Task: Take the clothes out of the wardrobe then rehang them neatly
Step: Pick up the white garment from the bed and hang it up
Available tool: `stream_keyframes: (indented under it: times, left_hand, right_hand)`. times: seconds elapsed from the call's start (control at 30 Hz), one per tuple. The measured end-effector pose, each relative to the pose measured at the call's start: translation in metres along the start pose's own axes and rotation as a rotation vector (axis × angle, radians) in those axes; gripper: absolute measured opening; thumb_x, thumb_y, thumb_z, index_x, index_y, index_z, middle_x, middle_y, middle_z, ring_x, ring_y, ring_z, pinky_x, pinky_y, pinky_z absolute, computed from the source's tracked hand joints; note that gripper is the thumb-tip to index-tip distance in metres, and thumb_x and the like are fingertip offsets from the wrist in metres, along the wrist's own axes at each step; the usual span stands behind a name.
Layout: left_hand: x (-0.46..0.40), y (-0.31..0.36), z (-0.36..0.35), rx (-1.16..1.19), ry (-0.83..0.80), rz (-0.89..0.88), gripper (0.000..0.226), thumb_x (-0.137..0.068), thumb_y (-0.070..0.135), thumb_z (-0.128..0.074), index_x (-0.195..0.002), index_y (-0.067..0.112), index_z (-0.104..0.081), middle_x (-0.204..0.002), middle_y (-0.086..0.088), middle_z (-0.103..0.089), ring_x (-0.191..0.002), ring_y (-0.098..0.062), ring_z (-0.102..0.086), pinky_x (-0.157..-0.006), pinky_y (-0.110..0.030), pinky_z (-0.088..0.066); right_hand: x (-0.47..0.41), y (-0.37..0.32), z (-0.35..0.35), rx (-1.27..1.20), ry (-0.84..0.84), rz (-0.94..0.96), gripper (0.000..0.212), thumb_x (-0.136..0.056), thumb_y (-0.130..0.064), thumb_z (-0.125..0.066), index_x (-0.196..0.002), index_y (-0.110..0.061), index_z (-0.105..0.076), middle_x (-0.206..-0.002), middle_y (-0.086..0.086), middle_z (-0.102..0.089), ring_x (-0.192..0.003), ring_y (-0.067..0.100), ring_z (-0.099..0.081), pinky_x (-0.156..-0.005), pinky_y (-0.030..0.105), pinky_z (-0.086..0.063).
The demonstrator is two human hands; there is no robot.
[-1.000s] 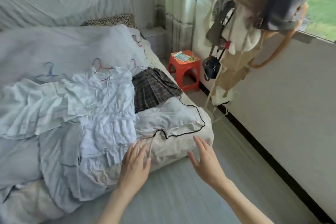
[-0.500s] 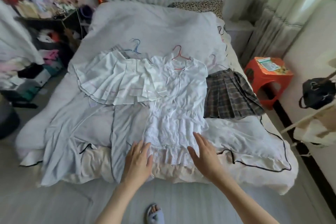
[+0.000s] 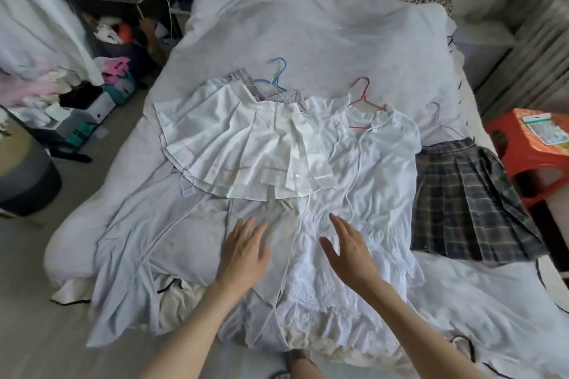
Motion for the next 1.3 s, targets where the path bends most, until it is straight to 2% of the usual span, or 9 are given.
stream_keyframes:
  times: [0.13, 0.3, 0.47, 0.6, 0.87, 1.03, 1.1, 1.17, 1.3]
  left_hand:
    - [-0.049, -0.034, -0.013, 0.009, -0.030, 0.085, 0.059, -0.087, 0.041, -0.031, -0.128, 0.005, -0.053, -0.143, -0.021, -0.038, -0.134, -0.040, -0.031, -0.107, -0.046, -0.030]
    - [-0.110, -0.065, -0.028, 0.004, -0.174, 0.202, 0.052, -0.096, 0.034, -0.029, -0.144, 0.016, -0.026, -0.156, -0.009, -0.006, -0.144, -0.025, -0.003, -0.114, -0.033, -0.010]
    - [-0.193, -0.100, -0.029, -0.009, -0.120, 0.212, 0.051, -0.094, 0.021, -0.047, -0.142, 0.008, -0.034, -0.151, -0.018, -0.025, -0.140, -0.035, -0.021, -0.112, -0.046, -0.022]
    - [-0.245, -0.125, -0.054, -0.028, -0.227, 0.146, 0.062, -0.097, 0.025, -0.041, -0.148, 0.010, -0.010, -0.155, -0.013, -0.012, -0.142, -0.032, -0.014, -0.114, -0.045, -0.019]
    - [-0.269, -0.174, -0.116, -0.047, -0.427, 0.028, 0.065, -0.092, 0.041, -0.026, -0.148, 0.019, -0.004, -0.155, -0.006, -0.016, -0.141, -0.029, -0.020, -0.109, -0.048, -0.030]
    - [-0.273, -0.185, -0.129, -0.016, -0.485, 0.034, 0.065, -0.087, 0.043, -0.033, -0.145, 0.016, -0.020, -0.149, -0.007, -0.031, -0.133, -0.034, -0.036, -0.100, -0.053, -0.040]
    - [-0.277, -0.186, -0.133, -0.014, -0.541, 0.027, 0.073, -0.084, 0.052, -0.023, -0.146, 0.017, -0.008, -0.153, -0.006, -0.008, -0.139, -0.035, -0.017, -0.105, -0.054, -0.033]
    - [-0.282, -0.190, -0.136, -0.057, -0.628, 0.044, 0.078, -0.081, 0.059, -0.009, -0.147, 0.022, 0.010, -0.146, 0.001, 0.023, -0.138, -0.023, 0.018, -0.116, -0.046, -0.007]
    - [-0.286, -0.184, -0.120, -0.025, -0.712, 0.058, 0.065, -0.095, 0.047, -0.023, -0.149, 0.020, 0.000, -0.155, 0.003, 0.015, -0.142, -0.020, 0.015, -0.117, -0.040, -0.002]
  right_hand:
    - [-0.073, 0.005, -0.009, 0.036, -0.046, -0.007, 0.065, -0.093, -0.051, -0.029, -0.146, -0.013, -0.025, -0.149, 0.007, -0.031, -0.139, 0.021, -0.026, -0.115, 0.037, -0.020]
    - [-0.158, 0.017, -0.031, 0.069, -0.131, -0.005, 0.055, -0.096, -0.035, -0.043, -0.143, -0.010, -0.030, -0.145, 0.010, -0.038, -0.135, 0.025, -0.033, -0.112, 0.043, -0.025]
    - [-0.257, 0.020, -0.036, 0.111, -0.130, -0.030, 0.053, -0.096, -0.026, -0.048, -0.141, -0.004, -0.033, -0.144, 0.014, -0.040, -0.133, 0.028, -0.036, -0.111, 0.039, -0.026]
    - [-0.345, 0.022, -0.042, 0.151, -0.124, -0.054, 0.052, -0.095, -0.023, -0.048, -0.140, 0.001, -0.034, -0.141, 0.019, -0.040, -0.129, 0.033, -0.039, -0.107, 0.036, -0.027]
    - [-0.493, 0.017, -0.050, 0.120, -0.074, -0.217, 0.056, -0.097, -0.024, -0.042, -0.144, 0.000, -0.021, -0.143, 0.022, -0.035, -0.131, 0.034, -0.034, -0.105, 0.036, -0.025]
    - [-0.524, 0.023, -0.072, 0.067, -0.082, -0.312, 0.049, -0.098, -0.024, -0.039, -0.140, 0.001, -0.030, -0.139, 0.022, -0.039, -0.128, 0.034, -0.038, -0.102, 0.034, -0.028]
    - [-0.526, 0.026, -0.069, 0.043, 0.006, -0.338, 0.042, -0.098, -0.023, -0.038, -0.130, 0.003, -0.043, -0.132, 0.023, -0.044, -0.122, 0.035, -0.042, -0.098, 0.032, -0.030]
    - [-0.526, 0.022, -0.065, 0.003, 0.054, -0.324, 0.038, -0.098, -0.024, -0.038, -0.116, 0.007, -0.052, -0.122, 0.026, -0.050, -0.115, 0.035, -0.046, -0.093, 0.033, -0.031]
    - [-0.504, 0.006, -0.065, -0.042, 0.007, -0.228, 0.055, -0.093, -0.040, -0.035, -0.096, 0.011, -0.055, -0.100, 0.030, -0.055, -0.101, 0.038, -0.049, -0.081, 0.034, -0.031]
Point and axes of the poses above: each hand's wrist, its own x-axis away from the middle knuckle, its own z-axis out of the back of the hand, y = z × x, the point moved 7 cm from there along -x, towards the middle knuckle
